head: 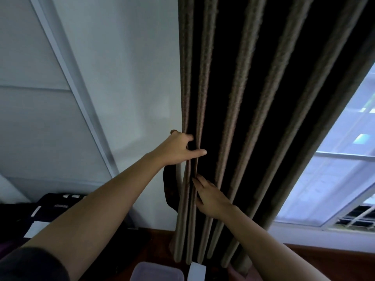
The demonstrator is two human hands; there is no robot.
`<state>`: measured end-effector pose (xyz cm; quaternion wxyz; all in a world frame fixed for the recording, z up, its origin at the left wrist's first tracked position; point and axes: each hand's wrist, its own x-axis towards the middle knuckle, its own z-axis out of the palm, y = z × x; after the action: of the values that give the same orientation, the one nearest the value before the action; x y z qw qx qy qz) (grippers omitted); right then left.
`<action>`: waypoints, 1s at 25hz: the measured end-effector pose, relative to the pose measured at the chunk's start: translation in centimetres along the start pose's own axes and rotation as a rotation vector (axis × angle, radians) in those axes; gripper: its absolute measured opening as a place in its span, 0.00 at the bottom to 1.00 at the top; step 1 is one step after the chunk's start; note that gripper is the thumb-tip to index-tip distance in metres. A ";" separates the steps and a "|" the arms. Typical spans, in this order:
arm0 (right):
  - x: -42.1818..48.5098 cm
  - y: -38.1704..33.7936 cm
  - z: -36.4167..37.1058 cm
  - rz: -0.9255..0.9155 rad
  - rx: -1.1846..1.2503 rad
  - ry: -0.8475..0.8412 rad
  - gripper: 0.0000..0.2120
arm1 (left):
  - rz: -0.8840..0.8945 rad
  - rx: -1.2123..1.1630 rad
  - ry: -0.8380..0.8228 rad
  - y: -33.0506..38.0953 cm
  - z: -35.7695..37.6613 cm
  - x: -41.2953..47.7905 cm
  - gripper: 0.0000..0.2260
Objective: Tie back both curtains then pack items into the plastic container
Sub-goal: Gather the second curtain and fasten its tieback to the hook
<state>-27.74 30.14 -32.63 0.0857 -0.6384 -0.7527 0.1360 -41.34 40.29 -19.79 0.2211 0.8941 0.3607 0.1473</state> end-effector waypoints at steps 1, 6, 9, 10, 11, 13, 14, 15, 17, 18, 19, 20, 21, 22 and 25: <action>-0.1 0.0 -0.1 -0.003 -0.006 0.001 0.33 | -0.005 0.009 0.041 0.1 0.5 0.0 0.24; -1.6 -0.1 -0.6 -0.015 -0.017 0.021 0.31 | -0.046 0.020 0.144 1.4 1.3 -0.3 0.11; -2.8 -0.1 -2.8 -0.010 -0.021 0.498 0.25 | -0.046 0.052 0.180 1.2 0.9 -1.0 0.14; -2.8 -0.1 -3.9 0.026 -0.011 0.671 0.24 | -0.041 0.057 0.192 1.2 0.8 -1.2 0.15; -2.7 -0.2 -5.4 0.066 0.007 0.788 0.24 | -0.033 0.054 0.199 1.3 0.8 -1.4 0.15; -1.7 -0.4 -8.7 0.153 0.038 0.808 0.26 | -0.014 0.046 0.198 1.4 0.8 -1.6 0.13; -0.9 -0.2 -9.9 0.188 0.056 0.724 0.29 | -0.005 0.049 0.195 1.5 0.8 -1.6 0.12; -0.1 0.1 -10.7 0.205 0.068 0.622 0.31 | 0.002 0.054 0.189 1.4 0.8 -1.7 0.11; 0.6 1.1 -10.3 0.165 0.059 0.478 0.34 | -0.007 0.064 0.170 1.4 0.8 -1.6 0.11; 0.5 1.6 -9.2 0.134 0.052 0.421 0.34 | -0.013 0.063 0.162 1.4 0.8 -1.6 0.13; 0.0 1.8 -7.9 0.110 0.056 0.352 0.34 | -0.017 0.064 0.158 1.4 0.8 -1.6 0.14; -0.6 2.1 -6.6 0.088 0.074 0.274 0.33 | -0.018 0.071 0.159 1.5 0.8 -1.5 0.16; -1.2 2.2 -5.3 0.065 0.097 0.199 0.33 | -0.018 0.085 0.158 1.5 0.7 -1.4 0.17; -1.7 2.3 -4.1 0.046 0.115 0.137 0.33 | -0.017 0.104 0.149 1.5 0.6 -1.2 0.17; -2.7 2.2 -1.9 0.028 0.100 0.051 0.34 | -0.024 0.141 0.088 1.6 0.8 -0.6 0.13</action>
<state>-24.61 27.98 -31.37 0.1346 -0.6471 -0.7335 0.1584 -40.46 38.63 -19.68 0.1431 0.8957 0.3902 0.1579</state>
